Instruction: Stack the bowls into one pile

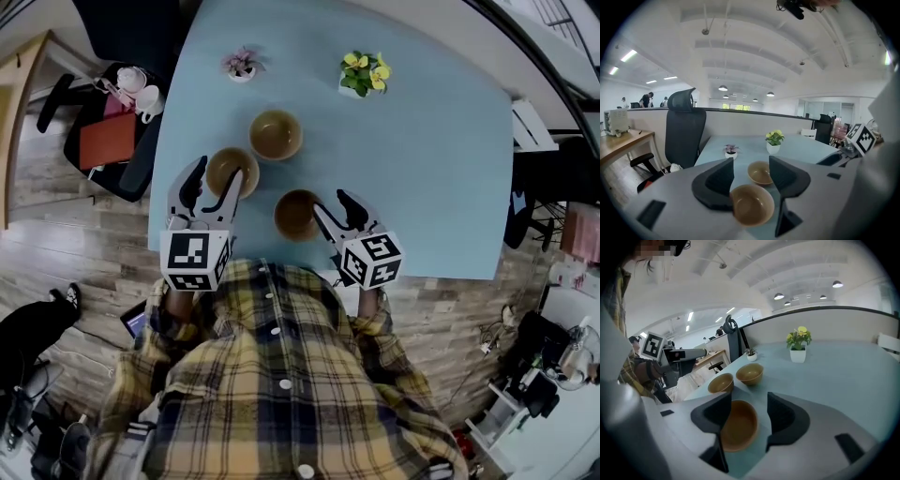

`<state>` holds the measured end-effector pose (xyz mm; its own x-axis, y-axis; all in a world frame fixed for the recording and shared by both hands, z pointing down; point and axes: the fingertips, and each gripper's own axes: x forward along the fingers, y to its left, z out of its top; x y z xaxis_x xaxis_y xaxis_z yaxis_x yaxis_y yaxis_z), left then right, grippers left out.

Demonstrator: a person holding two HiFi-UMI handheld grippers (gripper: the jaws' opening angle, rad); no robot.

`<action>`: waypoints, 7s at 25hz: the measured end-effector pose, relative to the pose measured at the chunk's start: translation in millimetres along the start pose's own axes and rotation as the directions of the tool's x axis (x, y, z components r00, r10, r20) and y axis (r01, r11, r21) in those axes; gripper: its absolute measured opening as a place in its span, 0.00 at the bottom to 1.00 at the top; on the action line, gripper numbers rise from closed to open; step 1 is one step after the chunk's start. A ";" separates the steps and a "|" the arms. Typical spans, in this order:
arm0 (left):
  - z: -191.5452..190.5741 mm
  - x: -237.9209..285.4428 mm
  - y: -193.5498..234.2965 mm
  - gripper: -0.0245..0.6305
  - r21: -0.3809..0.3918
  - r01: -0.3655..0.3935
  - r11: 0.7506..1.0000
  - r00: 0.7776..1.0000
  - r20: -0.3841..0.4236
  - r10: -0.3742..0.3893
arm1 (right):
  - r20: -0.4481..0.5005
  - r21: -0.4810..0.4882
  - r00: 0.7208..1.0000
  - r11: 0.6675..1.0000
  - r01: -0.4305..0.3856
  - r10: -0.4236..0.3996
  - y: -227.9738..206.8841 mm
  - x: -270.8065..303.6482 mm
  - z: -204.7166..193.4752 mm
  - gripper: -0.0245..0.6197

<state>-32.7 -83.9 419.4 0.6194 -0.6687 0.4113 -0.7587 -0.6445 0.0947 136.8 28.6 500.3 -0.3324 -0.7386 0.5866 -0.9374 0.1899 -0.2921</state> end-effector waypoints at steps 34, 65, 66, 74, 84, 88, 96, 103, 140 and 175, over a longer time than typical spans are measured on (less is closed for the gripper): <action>-29.3 -30.7 4.4 0.37 -0.012 0.000 1.000 1.000 -0.028 0.000 | -0.336 -0.061 0.937 0.995 0.083 -0.099 -10.0 32.0 -68.5 0.08; -20.5 -30.9 53.4 0.37 -0.043 -0.102 0.994 0.995 -0.006 0.102 | -0.067 -0.172 0.996 0.984 0.047 -0.060 -4.5 73.8 76.7 0.06; -20.7 -30.2 55.0 0.37 -0.046 -0.105 0.993 0.994 -0.010 0.105 | -0.059 -0.176 0.996 0.983 0.051 -0.062 -5.2 78.0 81.8 0.06; -23.9 -17.9 62.5 0.37 -0.054 -0.111 0.992 0.993 -0.046 0.109 | -0.034 -0.113 0.997 0.992 0.064 -0.068 -19.3 110.3 96.7 0.06; -27.3 -5.9 66.9 0.37 -0.044 -0.114 0.992 0.990 -0.084 0.110 | -0.009 -0.067 0.997 0.995 0.071 -0.072 -29.9 136.1 91.0 0.07; -28.5 -3.4 67.0 0.37 -0.041 -0.114 0.993 0.990 -0.091 0.110 | -0.014 -0.091 0.997 0.993 0.073 -0.074 -29.5 144.4 85.0 0.07; -31.8 -2.5 67.3 0.37 -0.037 -0.122 0.992 0.987 -0.106 0.118 | -0.001 -0.147 0.995 0.985 0.095 -0.096 -30.7 149.6 76.1 0.09; -32.6 -2.0 68.6 0.37 -0.028 -0.128 0.991 0.986 -0.107 0.124 | 0.009 -0.150 0.994 0.982 0.111 -0.111 -31.9 149.8 75.1 0.24; -124.2 47.5 46.4 0.30 0.020 0.010 1.000 0.940 -0.342 -0.003 | 0.214 0.060 0.959 0.983 0.175 -0.184 16.1 -32.1 23.1 0.29; -95.6 47.7 45.6 0.04 0.059 -0.034 0.998 0.957 -0.285 0.049 | 0.183 0.052 0.976 0.993 0.110 -0.118 26.2 -17.2 12.4 0.29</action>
<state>-57.1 -109.7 529.9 0.4984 -0.5663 0.6564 -0.7658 -0.6425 0.0272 119.3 38.2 473.1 -0.1945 -0.8615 0.4690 -0.9616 0.0730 -0.2647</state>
